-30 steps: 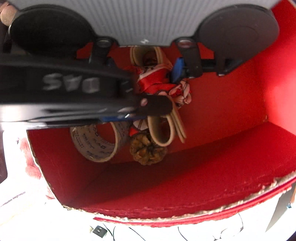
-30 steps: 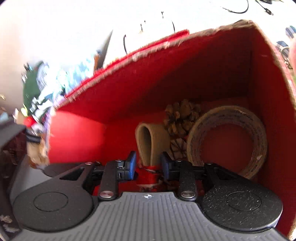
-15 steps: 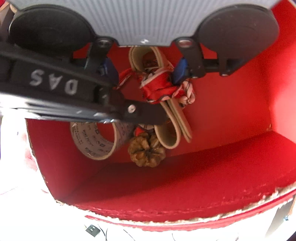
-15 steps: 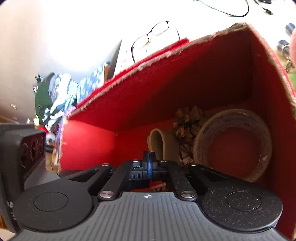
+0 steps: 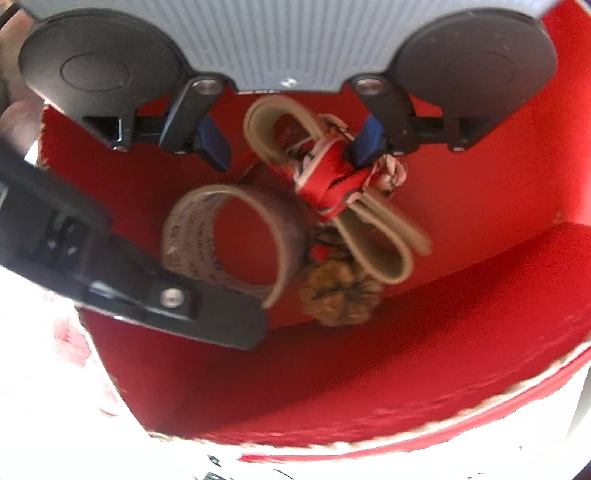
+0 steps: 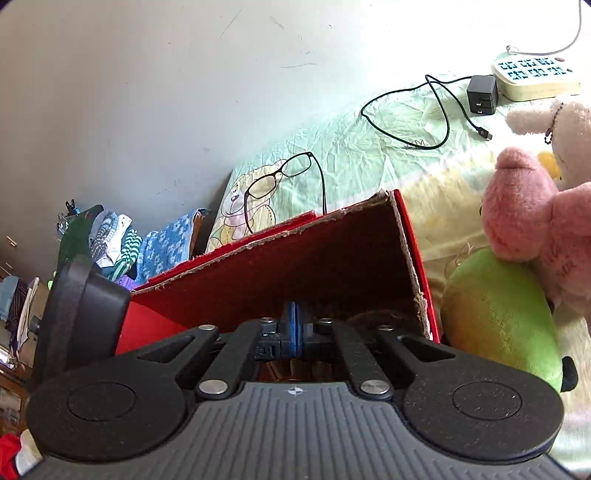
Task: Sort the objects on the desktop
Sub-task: 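Open the right gripper to release the beige loop in the box, then withdraw the right gripper up out of the red box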
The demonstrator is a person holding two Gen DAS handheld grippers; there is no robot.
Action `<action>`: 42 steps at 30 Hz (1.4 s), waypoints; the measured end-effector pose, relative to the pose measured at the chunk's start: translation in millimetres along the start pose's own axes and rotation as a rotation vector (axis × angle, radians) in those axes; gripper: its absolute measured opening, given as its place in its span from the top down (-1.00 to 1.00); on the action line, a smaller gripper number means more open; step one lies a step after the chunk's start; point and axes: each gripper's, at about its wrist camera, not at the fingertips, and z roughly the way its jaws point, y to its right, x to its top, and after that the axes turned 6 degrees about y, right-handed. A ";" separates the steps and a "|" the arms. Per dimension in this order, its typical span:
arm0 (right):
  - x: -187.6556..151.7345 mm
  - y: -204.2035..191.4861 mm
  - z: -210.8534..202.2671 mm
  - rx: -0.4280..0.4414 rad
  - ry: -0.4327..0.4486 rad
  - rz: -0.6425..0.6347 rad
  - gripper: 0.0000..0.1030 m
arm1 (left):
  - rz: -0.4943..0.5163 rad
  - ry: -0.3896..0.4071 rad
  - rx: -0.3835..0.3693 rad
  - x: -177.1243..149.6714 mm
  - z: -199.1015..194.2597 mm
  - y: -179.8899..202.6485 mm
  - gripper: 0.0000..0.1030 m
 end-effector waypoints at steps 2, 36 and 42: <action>-4.2 -2.9 2.9 0.004 0.028 -0.005 0.97 | 0.004 -0.004 -0.007 0.7 1.3 3.8 -0.43; -3.7 4.9 6.1 0.123 0.149 0.093 1.00 | 0.064 0.078 0.114 10.8 -4.1 -28.2 -0.23; -3.6 3.2 7.1 0.106 0.138 0.072 1.00 | 0.039 0.122 0.133 10.3 -27.1 -32.7 -0.42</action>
